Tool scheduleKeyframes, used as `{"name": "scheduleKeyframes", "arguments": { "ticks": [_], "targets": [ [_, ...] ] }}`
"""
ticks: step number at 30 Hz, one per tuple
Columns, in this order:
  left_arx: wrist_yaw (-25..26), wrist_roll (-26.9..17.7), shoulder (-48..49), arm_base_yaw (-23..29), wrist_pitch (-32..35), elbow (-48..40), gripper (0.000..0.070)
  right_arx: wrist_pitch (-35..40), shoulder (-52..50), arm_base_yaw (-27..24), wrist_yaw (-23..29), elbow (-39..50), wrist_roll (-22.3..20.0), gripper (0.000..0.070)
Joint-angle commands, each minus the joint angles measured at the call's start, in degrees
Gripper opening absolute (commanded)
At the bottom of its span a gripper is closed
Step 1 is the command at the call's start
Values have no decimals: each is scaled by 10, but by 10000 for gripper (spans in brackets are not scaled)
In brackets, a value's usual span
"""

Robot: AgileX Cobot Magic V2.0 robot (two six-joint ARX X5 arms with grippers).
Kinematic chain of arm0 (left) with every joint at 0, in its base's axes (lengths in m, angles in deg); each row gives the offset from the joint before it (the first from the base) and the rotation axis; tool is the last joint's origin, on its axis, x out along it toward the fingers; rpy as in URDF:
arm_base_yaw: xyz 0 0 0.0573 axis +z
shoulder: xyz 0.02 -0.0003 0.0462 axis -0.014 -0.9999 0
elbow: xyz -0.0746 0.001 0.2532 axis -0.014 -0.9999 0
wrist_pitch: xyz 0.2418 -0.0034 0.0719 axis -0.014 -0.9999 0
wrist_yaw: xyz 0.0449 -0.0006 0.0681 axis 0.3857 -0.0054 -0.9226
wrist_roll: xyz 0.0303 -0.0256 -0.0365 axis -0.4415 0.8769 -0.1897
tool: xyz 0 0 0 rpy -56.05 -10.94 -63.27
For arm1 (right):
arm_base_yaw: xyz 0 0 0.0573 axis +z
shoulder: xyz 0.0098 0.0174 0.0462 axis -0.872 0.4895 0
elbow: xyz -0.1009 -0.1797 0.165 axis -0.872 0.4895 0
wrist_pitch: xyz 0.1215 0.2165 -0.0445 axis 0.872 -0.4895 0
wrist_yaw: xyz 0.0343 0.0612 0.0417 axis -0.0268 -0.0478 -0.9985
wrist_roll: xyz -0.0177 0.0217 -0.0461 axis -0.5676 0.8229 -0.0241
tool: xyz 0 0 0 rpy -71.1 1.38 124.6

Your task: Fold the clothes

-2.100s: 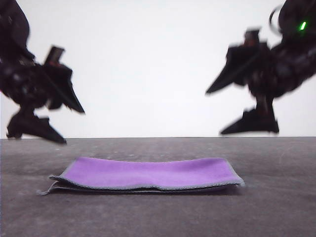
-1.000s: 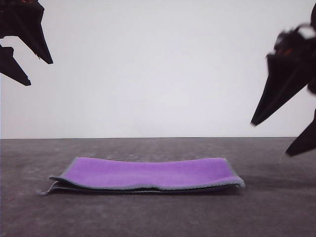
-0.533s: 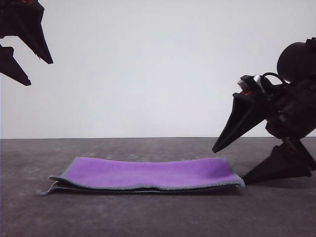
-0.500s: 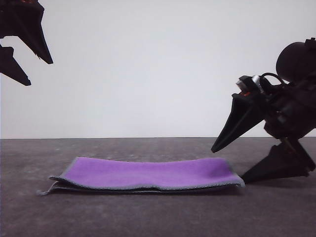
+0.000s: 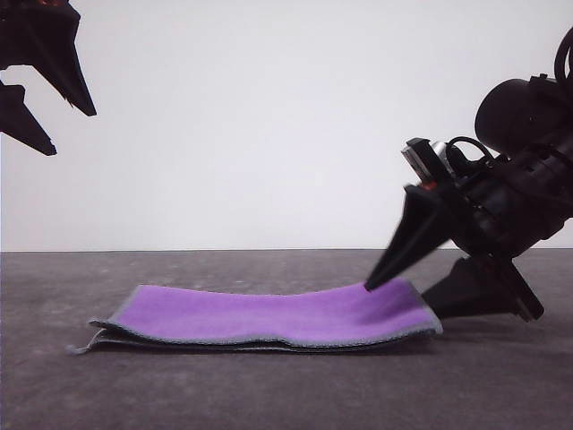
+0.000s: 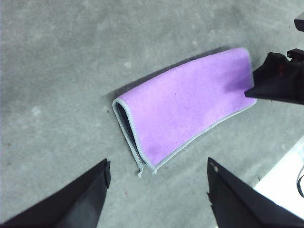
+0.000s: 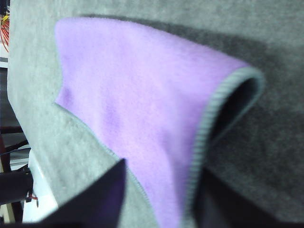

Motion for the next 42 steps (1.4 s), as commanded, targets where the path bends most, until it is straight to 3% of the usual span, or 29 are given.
{"name": "scheduleKeyframes", "arguments": {
  "ticks": [1,6,10,13,24,32,42],
  "targets": [
    [0,-2,-6,-1,2,10,396,8,10,2,7,-6,3,88],
    [0,-2,-6,-1,2,11,396,18,10,2,10,-6,3,2],
    [0,-2,-6,-1,3,11,396,32,10,8,7,-6,9,2],
    [0,-2,-6,-1,3,10,396,68,10,26,6,-8,40,2],
    [0,0,-6,-1,3,11,396,149,50,142,27,-53,116,2],
    [0,0,-6,-1,1,11,396,153,127,196,29,-140,129,2],
    [0,0,-6,-1,1,11,396,154,162,218,38,-193,141,2]
  ]
}}
